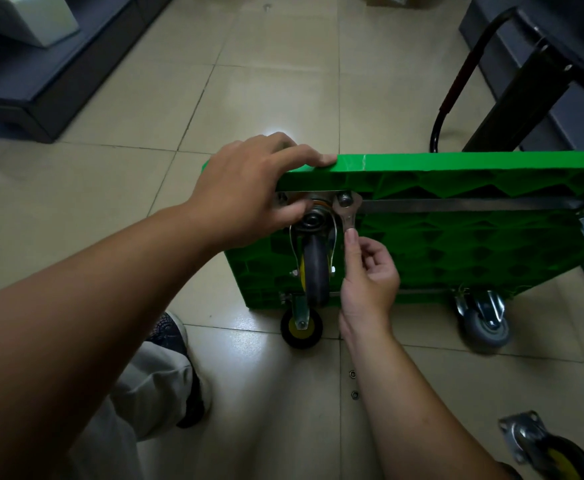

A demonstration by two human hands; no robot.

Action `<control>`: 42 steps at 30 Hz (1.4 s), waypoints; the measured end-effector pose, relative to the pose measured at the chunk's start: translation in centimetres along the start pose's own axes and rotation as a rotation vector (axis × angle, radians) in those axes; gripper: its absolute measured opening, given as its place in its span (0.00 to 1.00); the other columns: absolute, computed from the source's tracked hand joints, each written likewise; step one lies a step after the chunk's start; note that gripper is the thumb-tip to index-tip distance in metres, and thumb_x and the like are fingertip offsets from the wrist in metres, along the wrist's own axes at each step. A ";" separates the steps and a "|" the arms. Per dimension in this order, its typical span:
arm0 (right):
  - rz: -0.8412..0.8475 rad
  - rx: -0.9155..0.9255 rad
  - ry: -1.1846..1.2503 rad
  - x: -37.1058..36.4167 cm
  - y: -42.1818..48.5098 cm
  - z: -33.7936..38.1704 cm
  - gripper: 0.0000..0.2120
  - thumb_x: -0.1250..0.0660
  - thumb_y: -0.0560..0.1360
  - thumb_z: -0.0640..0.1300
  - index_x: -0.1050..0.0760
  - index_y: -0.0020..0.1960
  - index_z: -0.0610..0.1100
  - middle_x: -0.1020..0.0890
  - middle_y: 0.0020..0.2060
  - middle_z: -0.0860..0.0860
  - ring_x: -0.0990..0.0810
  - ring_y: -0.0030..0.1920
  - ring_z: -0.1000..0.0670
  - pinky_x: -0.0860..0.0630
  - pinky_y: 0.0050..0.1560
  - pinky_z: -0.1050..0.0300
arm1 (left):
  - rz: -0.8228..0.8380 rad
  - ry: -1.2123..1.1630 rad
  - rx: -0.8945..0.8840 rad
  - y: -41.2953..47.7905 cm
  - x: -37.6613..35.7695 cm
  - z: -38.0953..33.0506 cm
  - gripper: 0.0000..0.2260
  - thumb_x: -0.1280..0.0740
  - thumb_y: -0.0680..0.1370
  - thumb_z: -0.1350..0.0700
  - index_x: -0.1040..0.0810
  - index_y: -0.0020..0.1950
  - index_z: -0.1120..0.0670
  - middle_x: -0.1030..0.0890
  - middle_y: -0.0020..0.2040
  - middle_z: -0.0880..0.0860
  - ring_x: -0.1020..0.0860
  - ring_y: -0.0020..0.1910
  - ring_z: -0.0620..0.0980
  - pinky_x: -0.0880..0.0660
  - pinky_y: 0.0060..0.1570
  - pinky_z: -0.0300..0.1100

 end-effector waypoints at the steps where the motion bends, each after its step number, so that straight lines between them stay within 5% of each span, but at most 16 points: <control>1: -0.014 0.025 -0.020 0.2 0.1 0.0 0.05 0.27 0.77 0.45 0.22 0.46 0.45 0.18 0.43 0.49 0.19 0.44 0.56 0.24 0.46 0.66 | 0.002 -0.001 -0.002 0.0 0.0 0.0 0.25 0.35 0.74 0.39 0.29 0.72 0.36 0.22 0.62 0.48 0.24 0.56 0.52 0.31 0.47 0.45; 10: 0.038 0.293 -0.321 0.3 2.2 2.8 0.06 0.27 0.77 0.45 0.22 0.45 0.44 0.20 0.39 0.51 0.23 0.39 0.56 0.26 0.41 0.65 | -0.004 0.006 -0.009 -0.1 0.0 0.1 0.25 0.31 0.76 0.41 0.29 0.72 0.37 0.22 0.62 0.48 0.24 0.57 0.52 0.34 0.47 0.45; 13: 0.067 0.411 -0.522 1.3 3.3 5.4 0.08 0.26 0.74 0.54 0.23 0.44 0.52 0.19 0.41 0.52 0.21 0.45 0.50 0.25 0.48 0.54 | -0.002 0.004 -0.004 -0.1 -0.1 0.1 0.25 0.32 0.75 0.40 0.29 0.72 0.36 0.23 0.62 0.48 0.24 0.57 0.52 0.34 0.47 0.45; 18: 0.175 0.965 -1.186 -1.1 2.0 15.1 0.13 0.27 0.74 0.57 0.21 0.46 0.48 0.20 0.42 0.54 0.27 0.48 0.49 0.43 0.52 0.56 | -0.017 -0.001 -0.001 0.0 0.1 0.0 0.25 0.30 0.75 0.42 0.29 0.72 0.36 0.22 0.62 0.48 0.24 0.56 0.52 0.36 0.47 0.45; 24: 0.356 1.501 -1.695 -7.6 -1.6 19.7 0.14 0.27 0.73 0.53 0.22 0.46 0.42 0.19 0.41 0.44 0.23 0.47 0.40 0.39 0.56 0.46 | -0.017 0.009 -0.019 -0.2 0.0 -0.2 0.25 0.29 0.75 0.43 0.28 0.72 0.37 0.22 0.61 0.49 0.24 0.55 0.53 0.36 0.46 0.45; 28: 0.394 1.612 -1.909 -9.8 -2.8 19.3 0.10 0.27 0.73 0.48 0.22 0.47 0.42 0.20 0.41 0.44 0.24 0.48 0.40 0.40 0.58 0.46 | -0.018 0.019 -0.012 -0.2 0.1 -0.1 0.25 0.29 0.75 0.43 0.28 0.72 0.36 0.22 0.61 0.49 0.24 0.56 0.53 0.33 0.46 0.46; 33: 0.393 1.284 -1.612 -6.3 -1.2 21.5 0.13 0.26 0.72 0.56 0.21 0.45 0.47 0.19 0.41 0.51 0.26 0.48 0.46 0.40 0.56 0.50 | -0.008 0.001 -0.009 -0.1 0.1 -0.1 0.25 0.29 0.75 0.43 0.29 0.73 0.36 0.22 0.62 0.48 0.25 0.56 0.52 0.36 0.46 0.45; 39: 0.103 0.191 -0.184 2.2 1.5 12.5 0.04 0.27 0.75 0.49 0.21 0.46 0.49 0.19 0.39 0.56 0.21 0.41 0.59 0.26 0.47 0.63 | -0.015 -0.002 -0.008 -0.2 0.1 -0.1 0.25 0.28 0.76 0.44 0.28 0.72 0.36 0.22 0.62 0.48 0.24 0.57 0.52 0.38 0.46 0.44; 42: 0.017 -0.157 0.048 2.6 0.5 4.5 0.07 0.27 0.74 0.51 0.20 0.47 0.49 0.18 0.43 0.54 0.21 0.48 0.54 0.29 0.56 0.55 | -0.006 0.007 -0.008 -0.1 0.0 -0.1 0.25 0.29 0.76 0.43 0.30 0.73 0.36 0.23 0.62 0.48 0.25 0.57 0.52 0.37 0.46 0.44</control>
Point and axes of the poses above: each hand's wrist, its own y-axis towards the middle knuckle, its own x-axis out of the back of the hand, z = x × y, the point moved 8 cm from there along y, towards the middle knuckle
